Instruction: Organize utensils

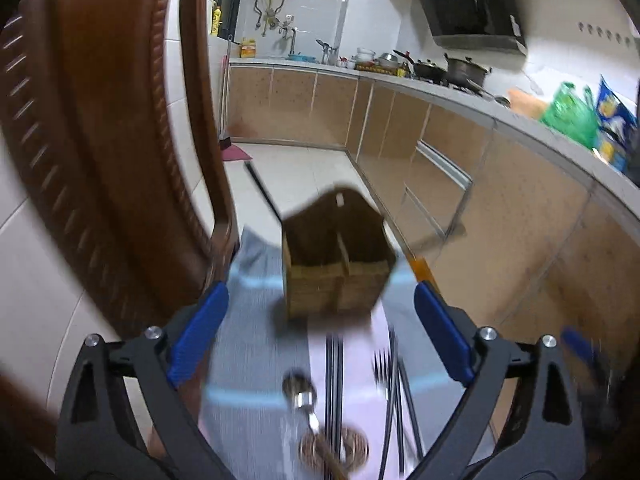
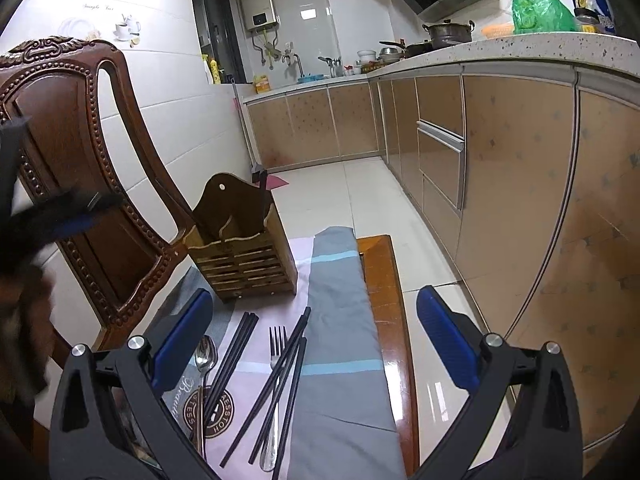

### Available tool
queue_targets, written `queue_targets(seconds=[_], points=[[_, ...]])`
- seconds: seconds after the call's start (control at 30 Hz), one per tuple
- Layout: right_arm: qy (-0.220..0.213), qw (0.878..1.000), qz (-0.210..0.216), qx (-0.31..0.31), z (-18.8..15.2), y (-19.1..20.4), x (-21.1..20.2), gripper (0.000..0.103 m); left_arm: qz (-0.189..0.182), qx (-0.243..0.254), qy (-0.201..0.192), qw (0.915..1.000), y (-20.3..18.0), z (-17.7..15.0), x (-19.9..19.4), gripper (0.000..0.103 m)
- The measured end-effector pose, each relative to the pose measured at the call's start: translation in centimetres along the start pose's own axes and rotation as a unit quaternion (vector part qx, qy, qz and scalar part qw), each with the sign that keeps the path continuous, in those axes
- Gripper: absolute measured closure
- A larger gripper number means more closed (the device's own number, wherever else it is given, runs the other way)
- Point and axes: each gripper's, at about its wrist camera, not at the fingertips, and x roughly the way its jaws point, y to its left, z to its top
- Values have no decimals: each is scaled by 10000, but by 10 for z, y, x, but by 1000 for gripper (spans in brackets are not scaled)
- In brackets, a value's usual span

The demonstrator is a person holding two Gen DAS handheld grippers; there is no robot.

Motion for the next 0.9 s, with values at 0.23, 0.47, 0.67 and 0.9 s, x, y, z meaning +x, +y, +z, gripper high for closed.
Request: queue_targets(seconds=[0.23,0.47,0.67,0.9], points=[[172,9994,74,-289,-11,6,-6,4,334,296,486,9978,-5,-91,-19,9],[231,9983,-27,-539,-19,7,-8,4,289,523,821,9948,-1,-120,-20,9],[264,9979,-49,-589,-19,13,-4,4,142,357,883,9954,2,-116,-17,9],[222,9968,-92,-756,-21,19,-4,4,111,398,905,9950,-3,-114,-14,9]])
